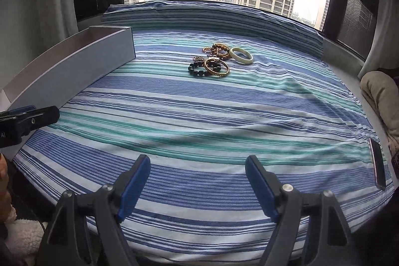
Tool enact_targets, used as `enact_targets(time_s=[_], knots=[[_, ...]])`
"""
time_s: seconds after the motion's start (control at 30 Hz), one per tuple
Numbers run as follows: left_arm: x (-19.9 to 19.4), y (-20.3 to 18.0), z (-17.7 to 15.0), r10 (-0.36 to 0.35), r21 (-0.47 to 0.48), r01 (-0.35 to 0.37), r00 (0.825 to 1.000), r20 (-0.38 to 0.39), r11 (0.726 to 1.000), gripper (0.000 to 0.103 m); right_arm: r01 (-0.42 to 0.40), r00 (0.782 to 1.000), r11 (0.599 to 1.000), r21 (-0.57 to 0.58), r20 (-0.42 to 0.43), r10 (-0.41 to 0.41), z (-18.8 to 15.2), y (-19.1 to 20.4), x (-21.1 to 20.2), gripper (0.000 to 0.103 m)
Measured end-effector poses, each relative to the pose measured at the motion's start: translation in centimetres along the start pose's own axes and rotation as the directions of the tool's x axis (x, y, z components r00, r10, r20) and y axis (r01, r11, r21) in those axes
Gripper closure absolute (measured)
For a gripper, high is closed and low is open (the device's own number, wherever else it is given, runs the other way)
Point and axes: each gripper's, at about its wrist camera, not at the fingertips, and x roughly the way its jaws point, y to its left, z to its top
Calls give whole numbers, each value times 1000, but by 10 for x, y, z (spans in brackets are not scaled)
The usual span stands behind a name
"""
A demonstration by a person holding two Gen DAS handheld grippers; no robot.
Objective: Organize jewelry
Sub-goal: 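Withdraw both tools from the box back toward the remaining bangles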
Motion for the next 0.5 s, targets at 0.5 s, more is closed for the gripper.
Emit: enact_targets(time_s=[0.5], knots=[[7, -4, -3, 6, 12, -6, 1000, -28, 1000, 3, 4, 1000, 1000, -2, -15, -4, -1, 0, 3, 23]])
